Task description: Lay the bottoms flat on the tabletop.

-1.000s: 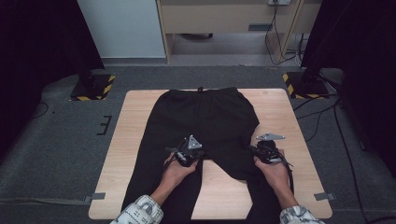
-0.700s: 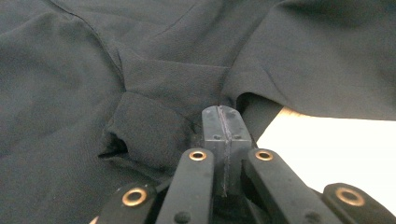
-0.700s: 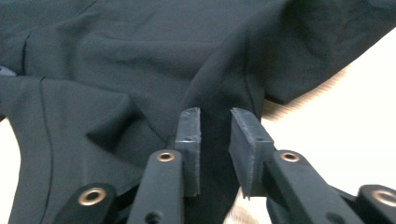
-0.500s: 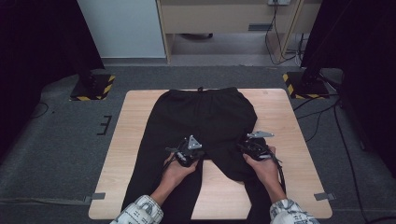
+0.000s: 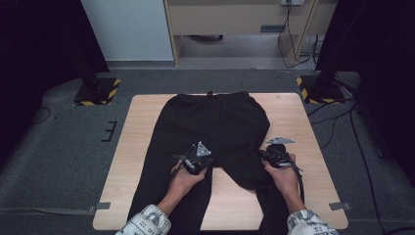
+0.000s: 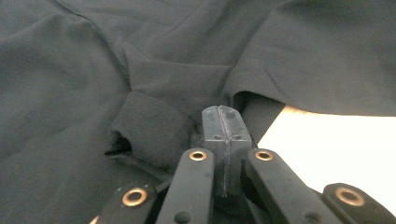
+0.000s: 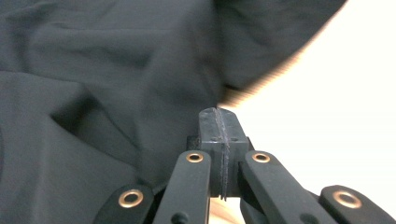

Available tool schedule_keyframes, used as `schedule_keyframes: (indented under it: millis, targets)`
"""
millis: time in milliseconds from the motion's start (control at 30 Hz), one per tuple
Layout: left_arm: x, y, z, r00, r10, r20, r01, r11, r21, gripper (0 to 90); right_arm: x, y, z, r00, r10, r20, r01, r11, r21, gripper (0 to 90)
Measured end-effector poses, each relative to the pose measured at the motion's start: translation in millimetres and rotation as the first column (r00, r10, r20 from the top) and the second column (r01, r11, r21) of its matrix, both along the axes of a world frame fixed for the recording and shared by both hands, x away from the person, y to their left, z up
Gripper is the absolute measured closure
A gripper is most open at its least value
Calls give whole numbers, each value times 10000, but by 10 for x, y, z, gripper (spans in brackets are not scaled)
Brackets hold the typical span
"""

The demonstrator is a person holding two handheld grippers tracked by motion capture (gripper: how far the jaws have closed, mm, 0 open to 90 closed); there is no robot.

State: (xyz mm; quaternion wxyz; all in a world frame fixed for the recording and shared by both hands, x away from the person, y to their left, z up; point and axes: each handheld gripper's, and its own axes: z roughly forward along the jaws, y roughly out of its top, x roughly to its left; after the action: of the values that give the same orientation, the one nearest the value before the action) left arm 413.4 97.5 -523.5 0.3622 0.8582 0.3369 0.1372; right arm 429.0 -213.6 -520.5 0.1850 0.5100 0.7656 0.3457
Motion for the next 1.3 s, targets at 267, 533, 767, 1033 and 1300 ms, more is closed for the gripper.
schedule_keyframes:
  millis: [267, 533, 767, 1033, 1300]
  targets:
    - [-1, -10, -13, 10000, -49, -40, 49, 10000, -3, 896, -10, -209, 54, 9999, -105, 64, 102, 9992, 391, 865]
    - [-4, -5, -16, 10000, 0, -68, 0, 10000, -64, 896, 117, 39, -13, 9993, 348, 131, -352, 9987, 355, 593]
    - [0, 6, -19, 9999, 106, -56, -107, 9998, -153, 896, 193, 198, -100, 9989, 461, -51, -459, 9982, 374, 644]
    - [-1, 21, 4, 9997, 228, 82, -226, 9993, -294, 896, 112, 165, -31, 9990, 443, -112, -440, 9987, 274, 878]
    - [15, 50, 22, 9987, 463, 190, -457, 9985, -316, 896, -21, -192, 67, 9999, 30, -105, -28, 9998, 210, 886]
